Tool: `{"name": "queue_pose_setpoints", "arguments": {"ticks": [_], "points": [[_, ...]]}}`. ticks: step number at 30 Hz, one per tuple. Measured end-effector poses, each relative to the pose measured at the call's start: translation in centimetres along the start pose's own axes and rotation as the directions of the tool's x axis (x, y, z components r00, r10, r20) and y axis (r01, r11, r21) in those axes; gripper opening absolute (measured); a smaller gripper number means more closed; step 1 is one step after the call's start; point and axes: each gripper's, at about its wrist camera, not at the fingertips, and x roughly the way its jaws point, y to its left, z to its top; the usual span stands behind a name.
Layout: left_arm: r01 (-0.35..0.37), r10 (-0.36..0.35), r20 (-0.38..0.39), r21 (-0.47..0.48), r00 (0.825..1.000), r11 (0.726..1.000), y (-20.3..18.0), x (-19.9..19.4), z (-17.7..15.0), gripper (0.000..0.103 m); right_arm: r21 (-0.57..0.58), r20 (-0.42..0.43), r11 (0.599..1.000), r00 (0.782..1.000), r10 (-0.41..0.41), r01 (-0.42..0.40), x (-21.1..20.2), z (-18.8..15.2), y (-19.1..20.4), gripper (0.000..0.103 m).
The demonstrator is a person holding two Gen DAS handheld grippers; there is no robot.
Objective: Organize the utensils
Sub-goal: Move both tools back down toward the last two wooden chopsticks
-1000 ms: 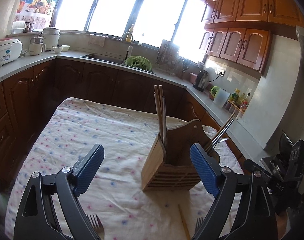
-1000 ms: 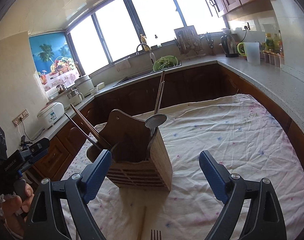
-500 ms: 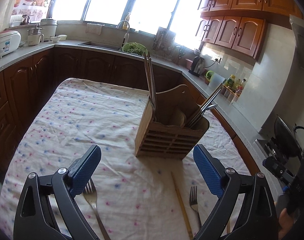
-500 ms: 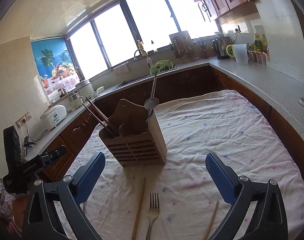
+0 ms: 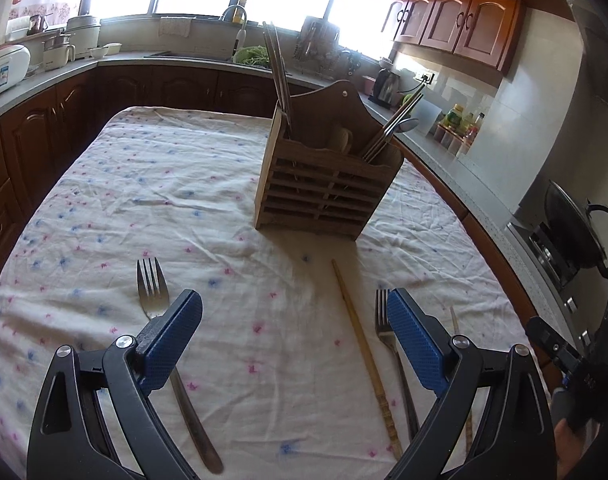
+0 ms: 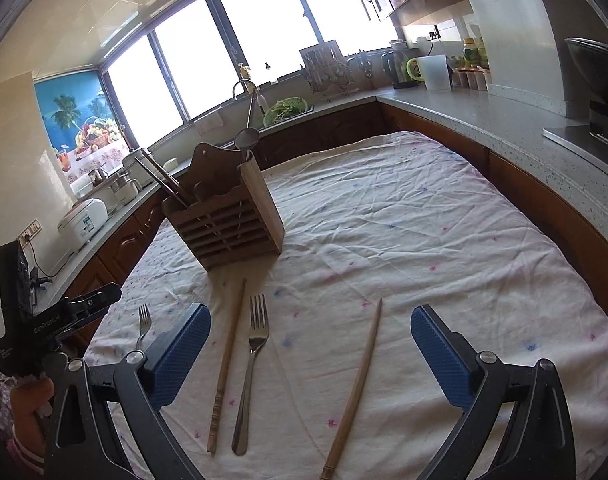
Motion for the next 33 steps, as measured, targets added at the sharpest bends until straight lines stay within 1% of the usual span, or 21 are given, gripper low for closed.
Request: {"name": "queue_pose_setpoints", "arguments": {"ticks": [7, 9, 11, 12, 14, 15, 16, 18, 19, 20, 21, 24, 27, 30, 33], "points": [[-0.012, 0.012, -0.049, 0.007, 0.999, 1.000, -0.3, 1.1, -0.8, 0.095, -0.024, -0.029, 0.999, 0.999, -0.025, 0.025, 0.7, -1.0, -0.2, 0.101], [-0.017, 0.018, -0.058, 0.017, 0.998, 1.000, -0.6, 1.6, -0.8, 0.095, -0.025, -0.045, 0.999, 0.999, -0.030, 0.029, 1.2, -1.1, -0.4, 0.098], [-0.015, 0.017, -0.070, 0.030, 0.997, 0.999, -0.9, 2.1, -0.7, 0.095, -0.021, -0.063, 0.999, 0.997, -0.034, 0.033, 1.8, -1.2, -0.6, 0.087], [-0.010, 0.012, -0.079, 0.035, 0.997, 0.999, -1.0, 2.4, -0.6, 0.095, -0.021, -0.077, 0.999, 0.996, -0.039, 0.038, 2.1, -1.2, -0.7, 0.083], [-0.004, 0.009, -0.092, 0.053, 0.996, 0.999, -1.5, 3.1, -0.5, 0.095, -0.016, -0.099, 0.999, 0.994, -0.048, 0.047, 2.7, -1.2, -1.0, 0.072], [-0.002, 0.008, -0.099, 0.065, 0.995, 0.998, -1.9, 3.4, -0.4, 0.094, -0.014, -0.109, 0.999, 0.993, -0.053, 0.052, 2.9, -1.2, -1.1, 0.070], [0.000, 0.008, -0.108, 0.074, 0.994, 0.997, -2.2, 3.9, -0.3, 0.092, -0.014, -0.119, 0.998, 0.991, -0.061, 0.059, 3.2, -1.2, -1.3, 0.067], [0.011, 0.001, -0.135, 0.089, 0.991, 0.996, -2.8, 4.9, 0.1, 0.082, -0.013, -0.136, 0.998, 0.988, -0.068, 0.067, 3.7, -1.2, -1.5, 0.063], [0.015, -0.001, -0.150, 0.098, 0.989, 0.995, -3.1, 5.6, 0.2, 0.079, -0.012, -0.145, 0.997, 0.987, -0.072, 0.071, 4.0, -1.2, -1.7, 0.061], [0.017, 0.000, -0.162, 0.106, 0.987, 0.994, -3.4, 6.2, 0.4, 0.072, -0.012, -0.151, 0.997, 0.986, -0.074, 0.073, 4.2, -1.2, -1.8, 0.058], [0.021, -0.001, -0.177, 0.114, 0.984, 0.993, -3.7, 6.8, 0.6, 0.064, -0.011, -0.158, 0.997, 0.985, -0.074, 0.073, 4.4, -1.2, -1.9, 0.057], [0.031, -0.003, -0.216, 0.126, 0.976, 0.991, -4.3, 8.6, 1.1, 0.054, -0.010, -0.177, 0.997, 0.981, -0.081, 0.081, 5.1, -1.1, -2.2, 0.054], [0.041, -0.006, -0.243, 0.138, 0.970, 0.990, -4.8, 10.1, 1.4, 0.047, -0.010, -0.190, 0.996, 0.978, -0.087, 0.087, 5.7, -1.0, -2.6, 0.051], [0.048, -0.006, -0.264, 0.153, 0.965, 0.987, -5.3, 11.2, 1.7, 0.040, -0.009, -0.212, 0.996, 0.973, -0.093, 0.093, 6.5, -0.9, -2.9, 0.046], [0.053, -0.005, -0.285, 0.161, 0.959, 0.986, -5.6, 12.4, 1.9, 0.037, -0.013, -0.230, 0.995, 0.968, -0.101, 0.101, 7.3, -0.8, -3.1, 0.041]]}}
